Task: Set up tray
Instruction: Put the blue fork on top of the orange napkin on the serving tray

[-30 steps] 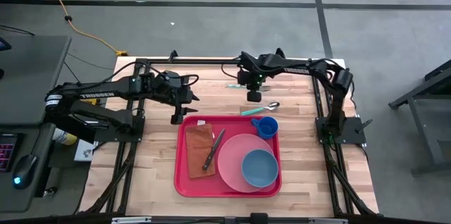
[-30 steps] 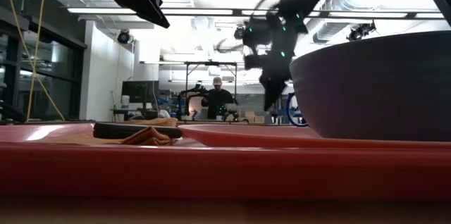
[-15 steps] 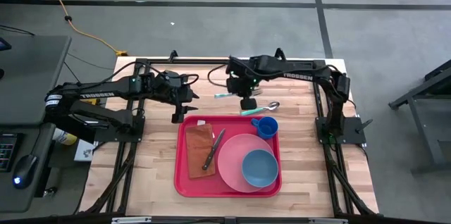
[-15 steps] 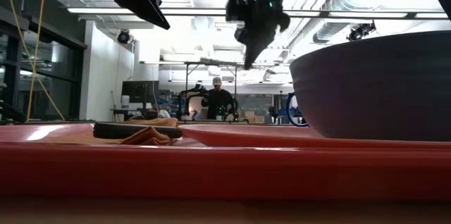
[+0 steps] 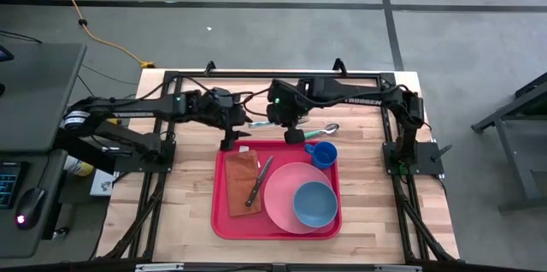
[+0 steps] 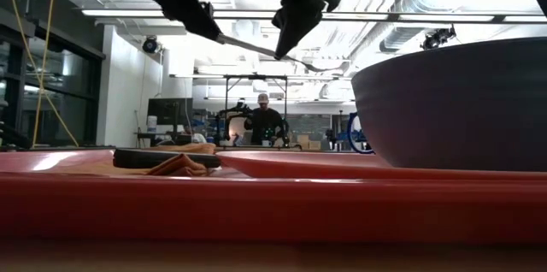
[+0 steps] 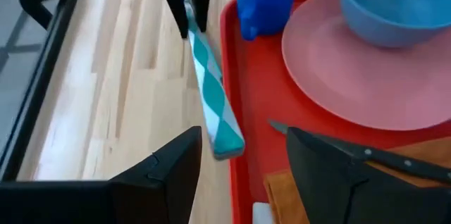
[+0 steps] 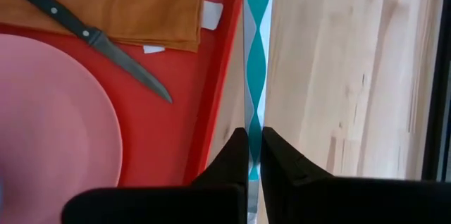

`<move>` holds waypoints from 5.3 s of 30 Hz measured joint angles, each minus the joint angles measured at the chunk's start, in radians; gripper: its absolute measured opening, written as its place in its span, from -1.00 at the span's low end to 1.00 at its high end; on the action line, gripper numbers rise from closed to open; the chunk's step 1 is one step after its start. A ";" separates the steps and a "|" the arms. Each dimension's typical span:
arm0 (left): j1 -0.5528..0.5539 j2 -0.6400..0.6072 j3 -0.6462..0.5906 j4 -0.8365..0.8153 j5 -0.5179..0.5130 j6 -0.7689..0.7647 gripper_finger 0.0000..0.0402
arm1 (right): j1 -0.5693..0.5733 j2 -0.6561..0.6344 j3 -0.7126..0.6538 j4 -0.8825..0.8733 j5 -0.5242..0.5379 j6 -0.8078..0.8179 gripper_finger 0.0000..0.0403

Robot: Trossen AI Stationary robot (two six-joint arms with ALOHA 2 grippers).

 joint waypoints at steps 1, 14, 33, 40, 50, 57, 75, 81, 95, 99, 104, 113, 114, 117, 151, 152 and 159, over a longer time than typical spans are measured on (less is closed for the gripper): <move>0.000 0.011 0.000 -0.001 0.000 -0.006 0.18 | -0.001 0.000 0.000 0.000 0.000 0.001 -1.00; 0.000 0.076 -0.001 0.120 -0.008 -0.062 0.18 | 0.001 0.000 0.000 0.004 -0.016 -0.006 -1.00; 0.000 0.075 0.009 0.112 -0.046 -0.064 -0.27 | 0.005 0.000 0.000 0.034 -0.027 -0.004 -1.00; 0.000 0.075 0.010 0.108 -0.081 -0.047 -0.69 | 0.004 -0.001 0.000 0.033 -0.026 0.008 -1.00; 0.000 0.075 0.010 0.098 -0.081 -0.019 -0.69 | 0.005 -0.001 0.000 0.035 -0.023 0.012 -1.00; -0.001 0.074 0.013 0.074 -0.105 -0.015 -0.69 | 0.008 -0.001 0.000 0.041 -0.017 0.035 -1.00; 0.000 0.000 0.008 -0.138 -0.547 -0.365 -0.69 | 0.014 -0.022 0.177 0.031 0.373 0.197 -0.99; -0.030 -0.046 0.008 -0.249 -0.634 -0.538 -0.69 | -0.029 -0.020 0.272 -0.045 0.487 0.288 -0.99; -0.365 -0.152 0.008 -0.731 -1.044 -1.406 -0.69 | -0.141 -0.048 0.278 -0.338 0.321 0.397 -1.00; -0.456 -0.123 0.009 -0.784 -1.073 -1.590 -0.69 | -0.166 -0.056 0.278 -0.350 0.112 0.362 -1.00; -0.532 -0.042 0.010 -0.787 -1.078 -1.756 -0.69 | -0.207 -0.057 0.278 -0.350 0.029 0.320 -1.00; -0.625 0.180 0.009 -0.750 -1.000 -1.977 -0.69 | -0.290 -0.071 0.278 -0.343 0.029 0.308 -1.00; -0.637 0.201 0.009 -0.741 -0.994 -1.980 -0.69 | -0.296 -0.077 0.278 -0.342 0.029 0.306 -1.00; -0.649 0.267 0.023 -0.692 -0.976 -1.984 -0.69 | -0.315 -0.092 0.278 -0.341 0.027 0.296 -1.00; -0.934 0.561 0.468 -0.951 -0.620 -1.980 -0.69 | -0.365 -0.166 0.278 -0.389 0.023 0.214 -1.00; -0.933 0.573 0.468 -0.948 -0.613 -1.979 -0.69 | -0.365 -0.166 0.278 -0.389 0.022 0.213 -1.00; -0.914 0.639 0.467 -0.930 -0.556 -1.980 -0.69 | -0.364 -0.166 0.278 -0.391 0.001 0.210 -1.00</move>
